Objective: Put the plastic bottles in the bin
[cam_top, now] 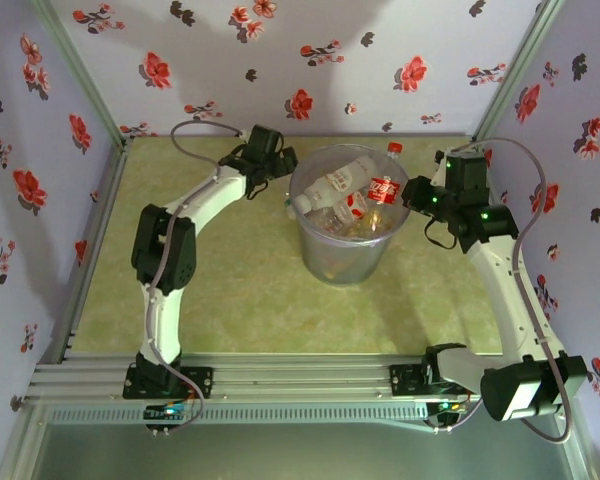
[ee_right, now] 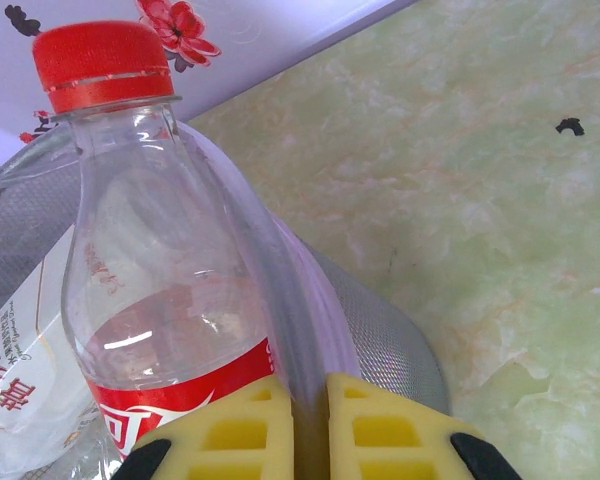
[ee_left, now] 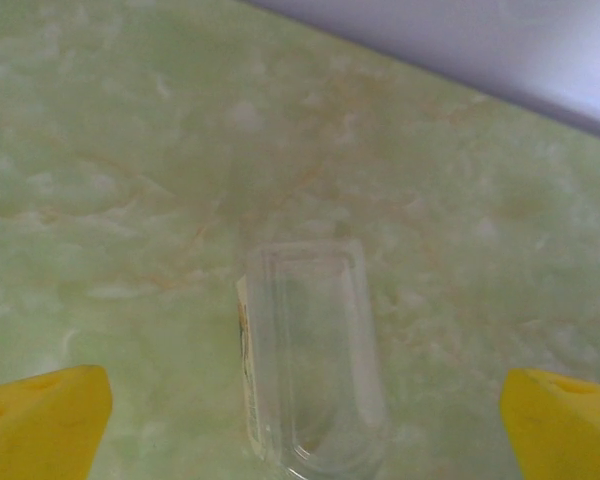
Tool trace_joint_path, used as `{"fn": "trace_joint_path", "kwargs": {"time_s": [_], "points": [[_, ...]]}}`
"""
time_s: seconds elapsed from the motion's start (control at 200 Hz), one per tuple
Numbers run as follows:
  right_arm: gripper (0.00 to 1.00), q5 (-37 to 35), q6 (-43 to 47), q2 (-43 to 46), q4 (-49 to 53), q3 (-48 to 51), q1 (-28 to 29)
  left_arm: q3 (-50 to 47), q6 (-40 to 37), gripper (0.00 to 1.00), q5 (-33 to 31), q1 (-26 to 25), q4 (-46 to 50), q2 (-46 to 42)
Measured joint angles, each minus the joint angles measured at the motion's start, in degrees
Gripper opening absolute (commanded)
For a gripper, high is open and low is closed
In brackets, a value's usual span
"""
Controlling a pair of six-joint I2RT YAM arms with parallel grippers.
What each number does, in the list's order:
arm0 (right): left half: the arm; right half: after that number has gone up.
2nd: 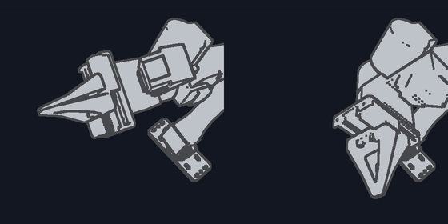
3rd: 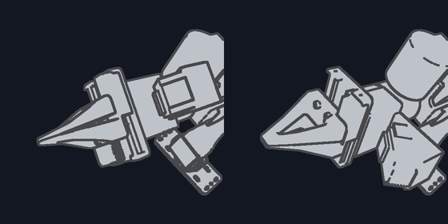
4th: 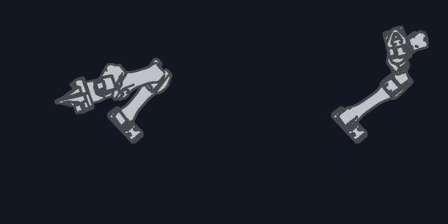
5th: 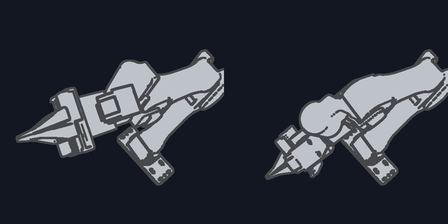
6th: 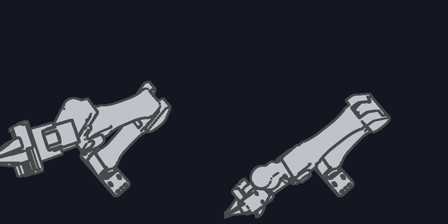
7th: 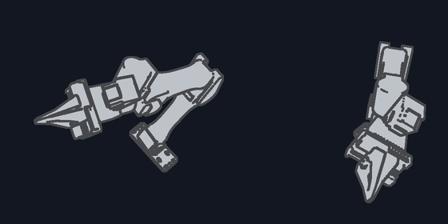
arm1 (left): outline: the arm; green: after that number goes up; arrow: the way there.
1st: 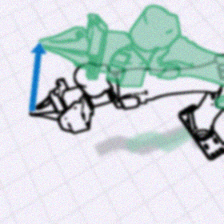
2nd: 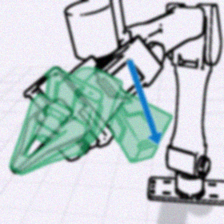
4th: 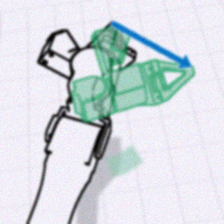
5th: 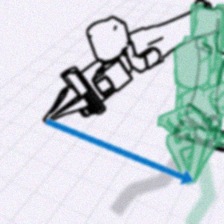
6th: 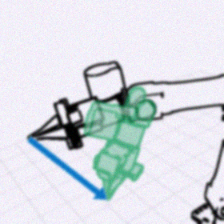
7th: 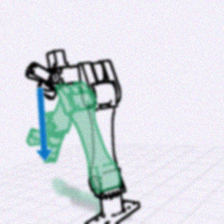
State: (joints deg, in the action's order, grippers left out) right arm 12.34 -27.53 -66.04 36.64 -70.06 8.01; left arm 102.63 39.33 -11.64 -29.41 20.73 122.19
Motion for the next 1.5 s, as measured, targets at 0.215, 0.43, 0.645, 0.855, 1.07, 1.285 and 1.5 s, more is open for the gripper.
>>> {"fn": "trace_joint_path", "kwargs": {"time_s": [0.215,0.43,0.645,0.855,1.07,1.285,1.5], "points": [[0.0,-0.1,0.0,0.0,0.0,0.0,0.0,2.5,0.0,1.0,-0.4,-0.1,2.2,5.2],[0.0,-0.1,0.0,0.0,0.0,0.0,0.0,4.5,0.5,1.0,-0.6,-0.1,2.9,9.1],[0.0,-0.1,0.0,0.0,0.0,0.0,0.0,8.6,0.8,0.9,-0.9,0.0,3.8,11.9],[0.0,-0.1,0.0,0.1,0.2,0.0,0.0,9.6,1.7,0.74,-1.1,0.3,4.7,13.5],[0.0,-0.1,0.1,0.2,0.3,0.0,0.0,9.7,2.6,0.62,-1.3,0.7,5.1,13.9],[0.0,-0.1,0.1,0.2,0.3,0.0,0.0,9.6,2.8,0.53,-1.4,0.8,4.8,13.9],[0.0,-0.1,0.1,0.2,0.3,0.0,0.0,6.2,2.8,0.42,-1.4,1.2,3.7,11.5]]}}
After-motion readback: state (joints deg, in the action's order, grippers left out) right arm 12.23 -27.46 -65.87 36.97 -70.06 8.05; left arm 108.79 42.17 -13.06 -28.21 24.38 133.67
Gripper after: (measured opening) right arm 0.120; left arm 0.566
